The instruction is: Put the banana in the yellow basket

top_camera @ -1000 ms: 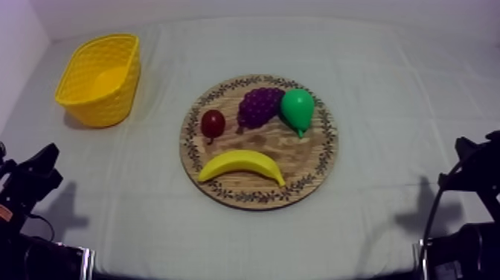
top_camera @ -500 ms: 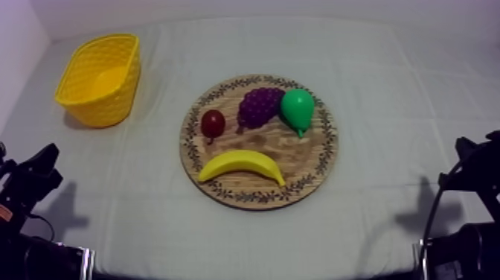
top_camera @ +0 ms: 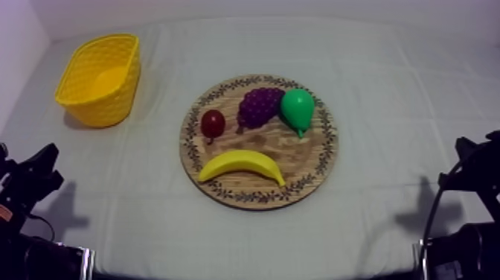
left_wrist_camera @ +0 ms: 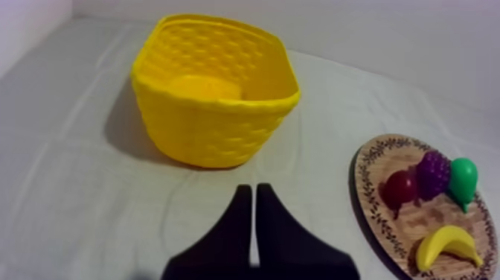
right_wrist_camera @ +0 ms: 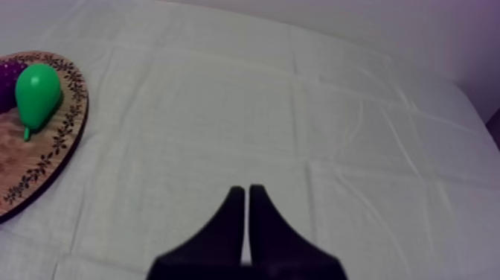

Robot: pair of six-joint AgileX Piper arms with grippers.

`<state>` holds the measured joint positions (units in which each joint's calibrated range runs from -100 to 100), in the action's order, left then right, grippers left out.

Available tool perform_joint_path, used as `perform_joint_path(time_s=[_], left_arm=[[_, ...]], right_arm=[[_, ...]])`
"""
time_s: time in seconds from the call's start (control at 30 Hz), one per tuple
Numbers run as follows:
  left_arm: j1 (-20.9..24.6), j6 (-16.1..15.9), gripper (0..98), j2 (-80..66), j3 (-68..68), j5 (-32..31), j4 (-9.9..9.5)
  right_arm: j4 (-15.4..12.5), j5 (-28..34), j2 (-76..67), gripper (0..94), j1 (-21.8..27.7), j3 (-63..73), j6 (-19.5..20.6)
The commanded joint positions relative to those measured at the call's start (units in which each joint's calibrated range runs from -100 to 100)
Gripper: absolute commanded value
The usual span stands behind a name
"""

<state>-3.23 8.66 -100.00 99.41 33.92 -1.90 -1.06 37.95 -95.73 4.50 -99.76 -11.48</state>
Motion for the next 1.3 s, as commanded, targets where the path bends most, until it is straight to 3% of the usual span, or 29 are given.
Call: perform_joint_path(time_s=[0.0, 0.43, 1.03, 1.27], left_arm=[[0.21, -0.37, 0.2, 0.00, 0.03, 0.04, -0.03], [0.52, 0.67, 0.1, 0.00, 0.03, 0.04, -0.03], [-0.08, -2.81, 0.1, 0.05, -0.44, -2.68, 0.60], [-0.96, -5.66, 0.1, 6.91, -10.07, -3.39, 1.46]], right_arm=[[-0.04, 0.04, -0.02, 0.3, 0.01, -0.02, 0.02], [-0.04, 0.04, -0.02, 0.3, 0.01, -0.02, 0.02], [-0.04, 0.04, -0.02, 0.3, 0.01, -0.02, 0.00], [-0.04, 0.04, -0.02, 0.3, 0.01, -0.02, -0.02]])
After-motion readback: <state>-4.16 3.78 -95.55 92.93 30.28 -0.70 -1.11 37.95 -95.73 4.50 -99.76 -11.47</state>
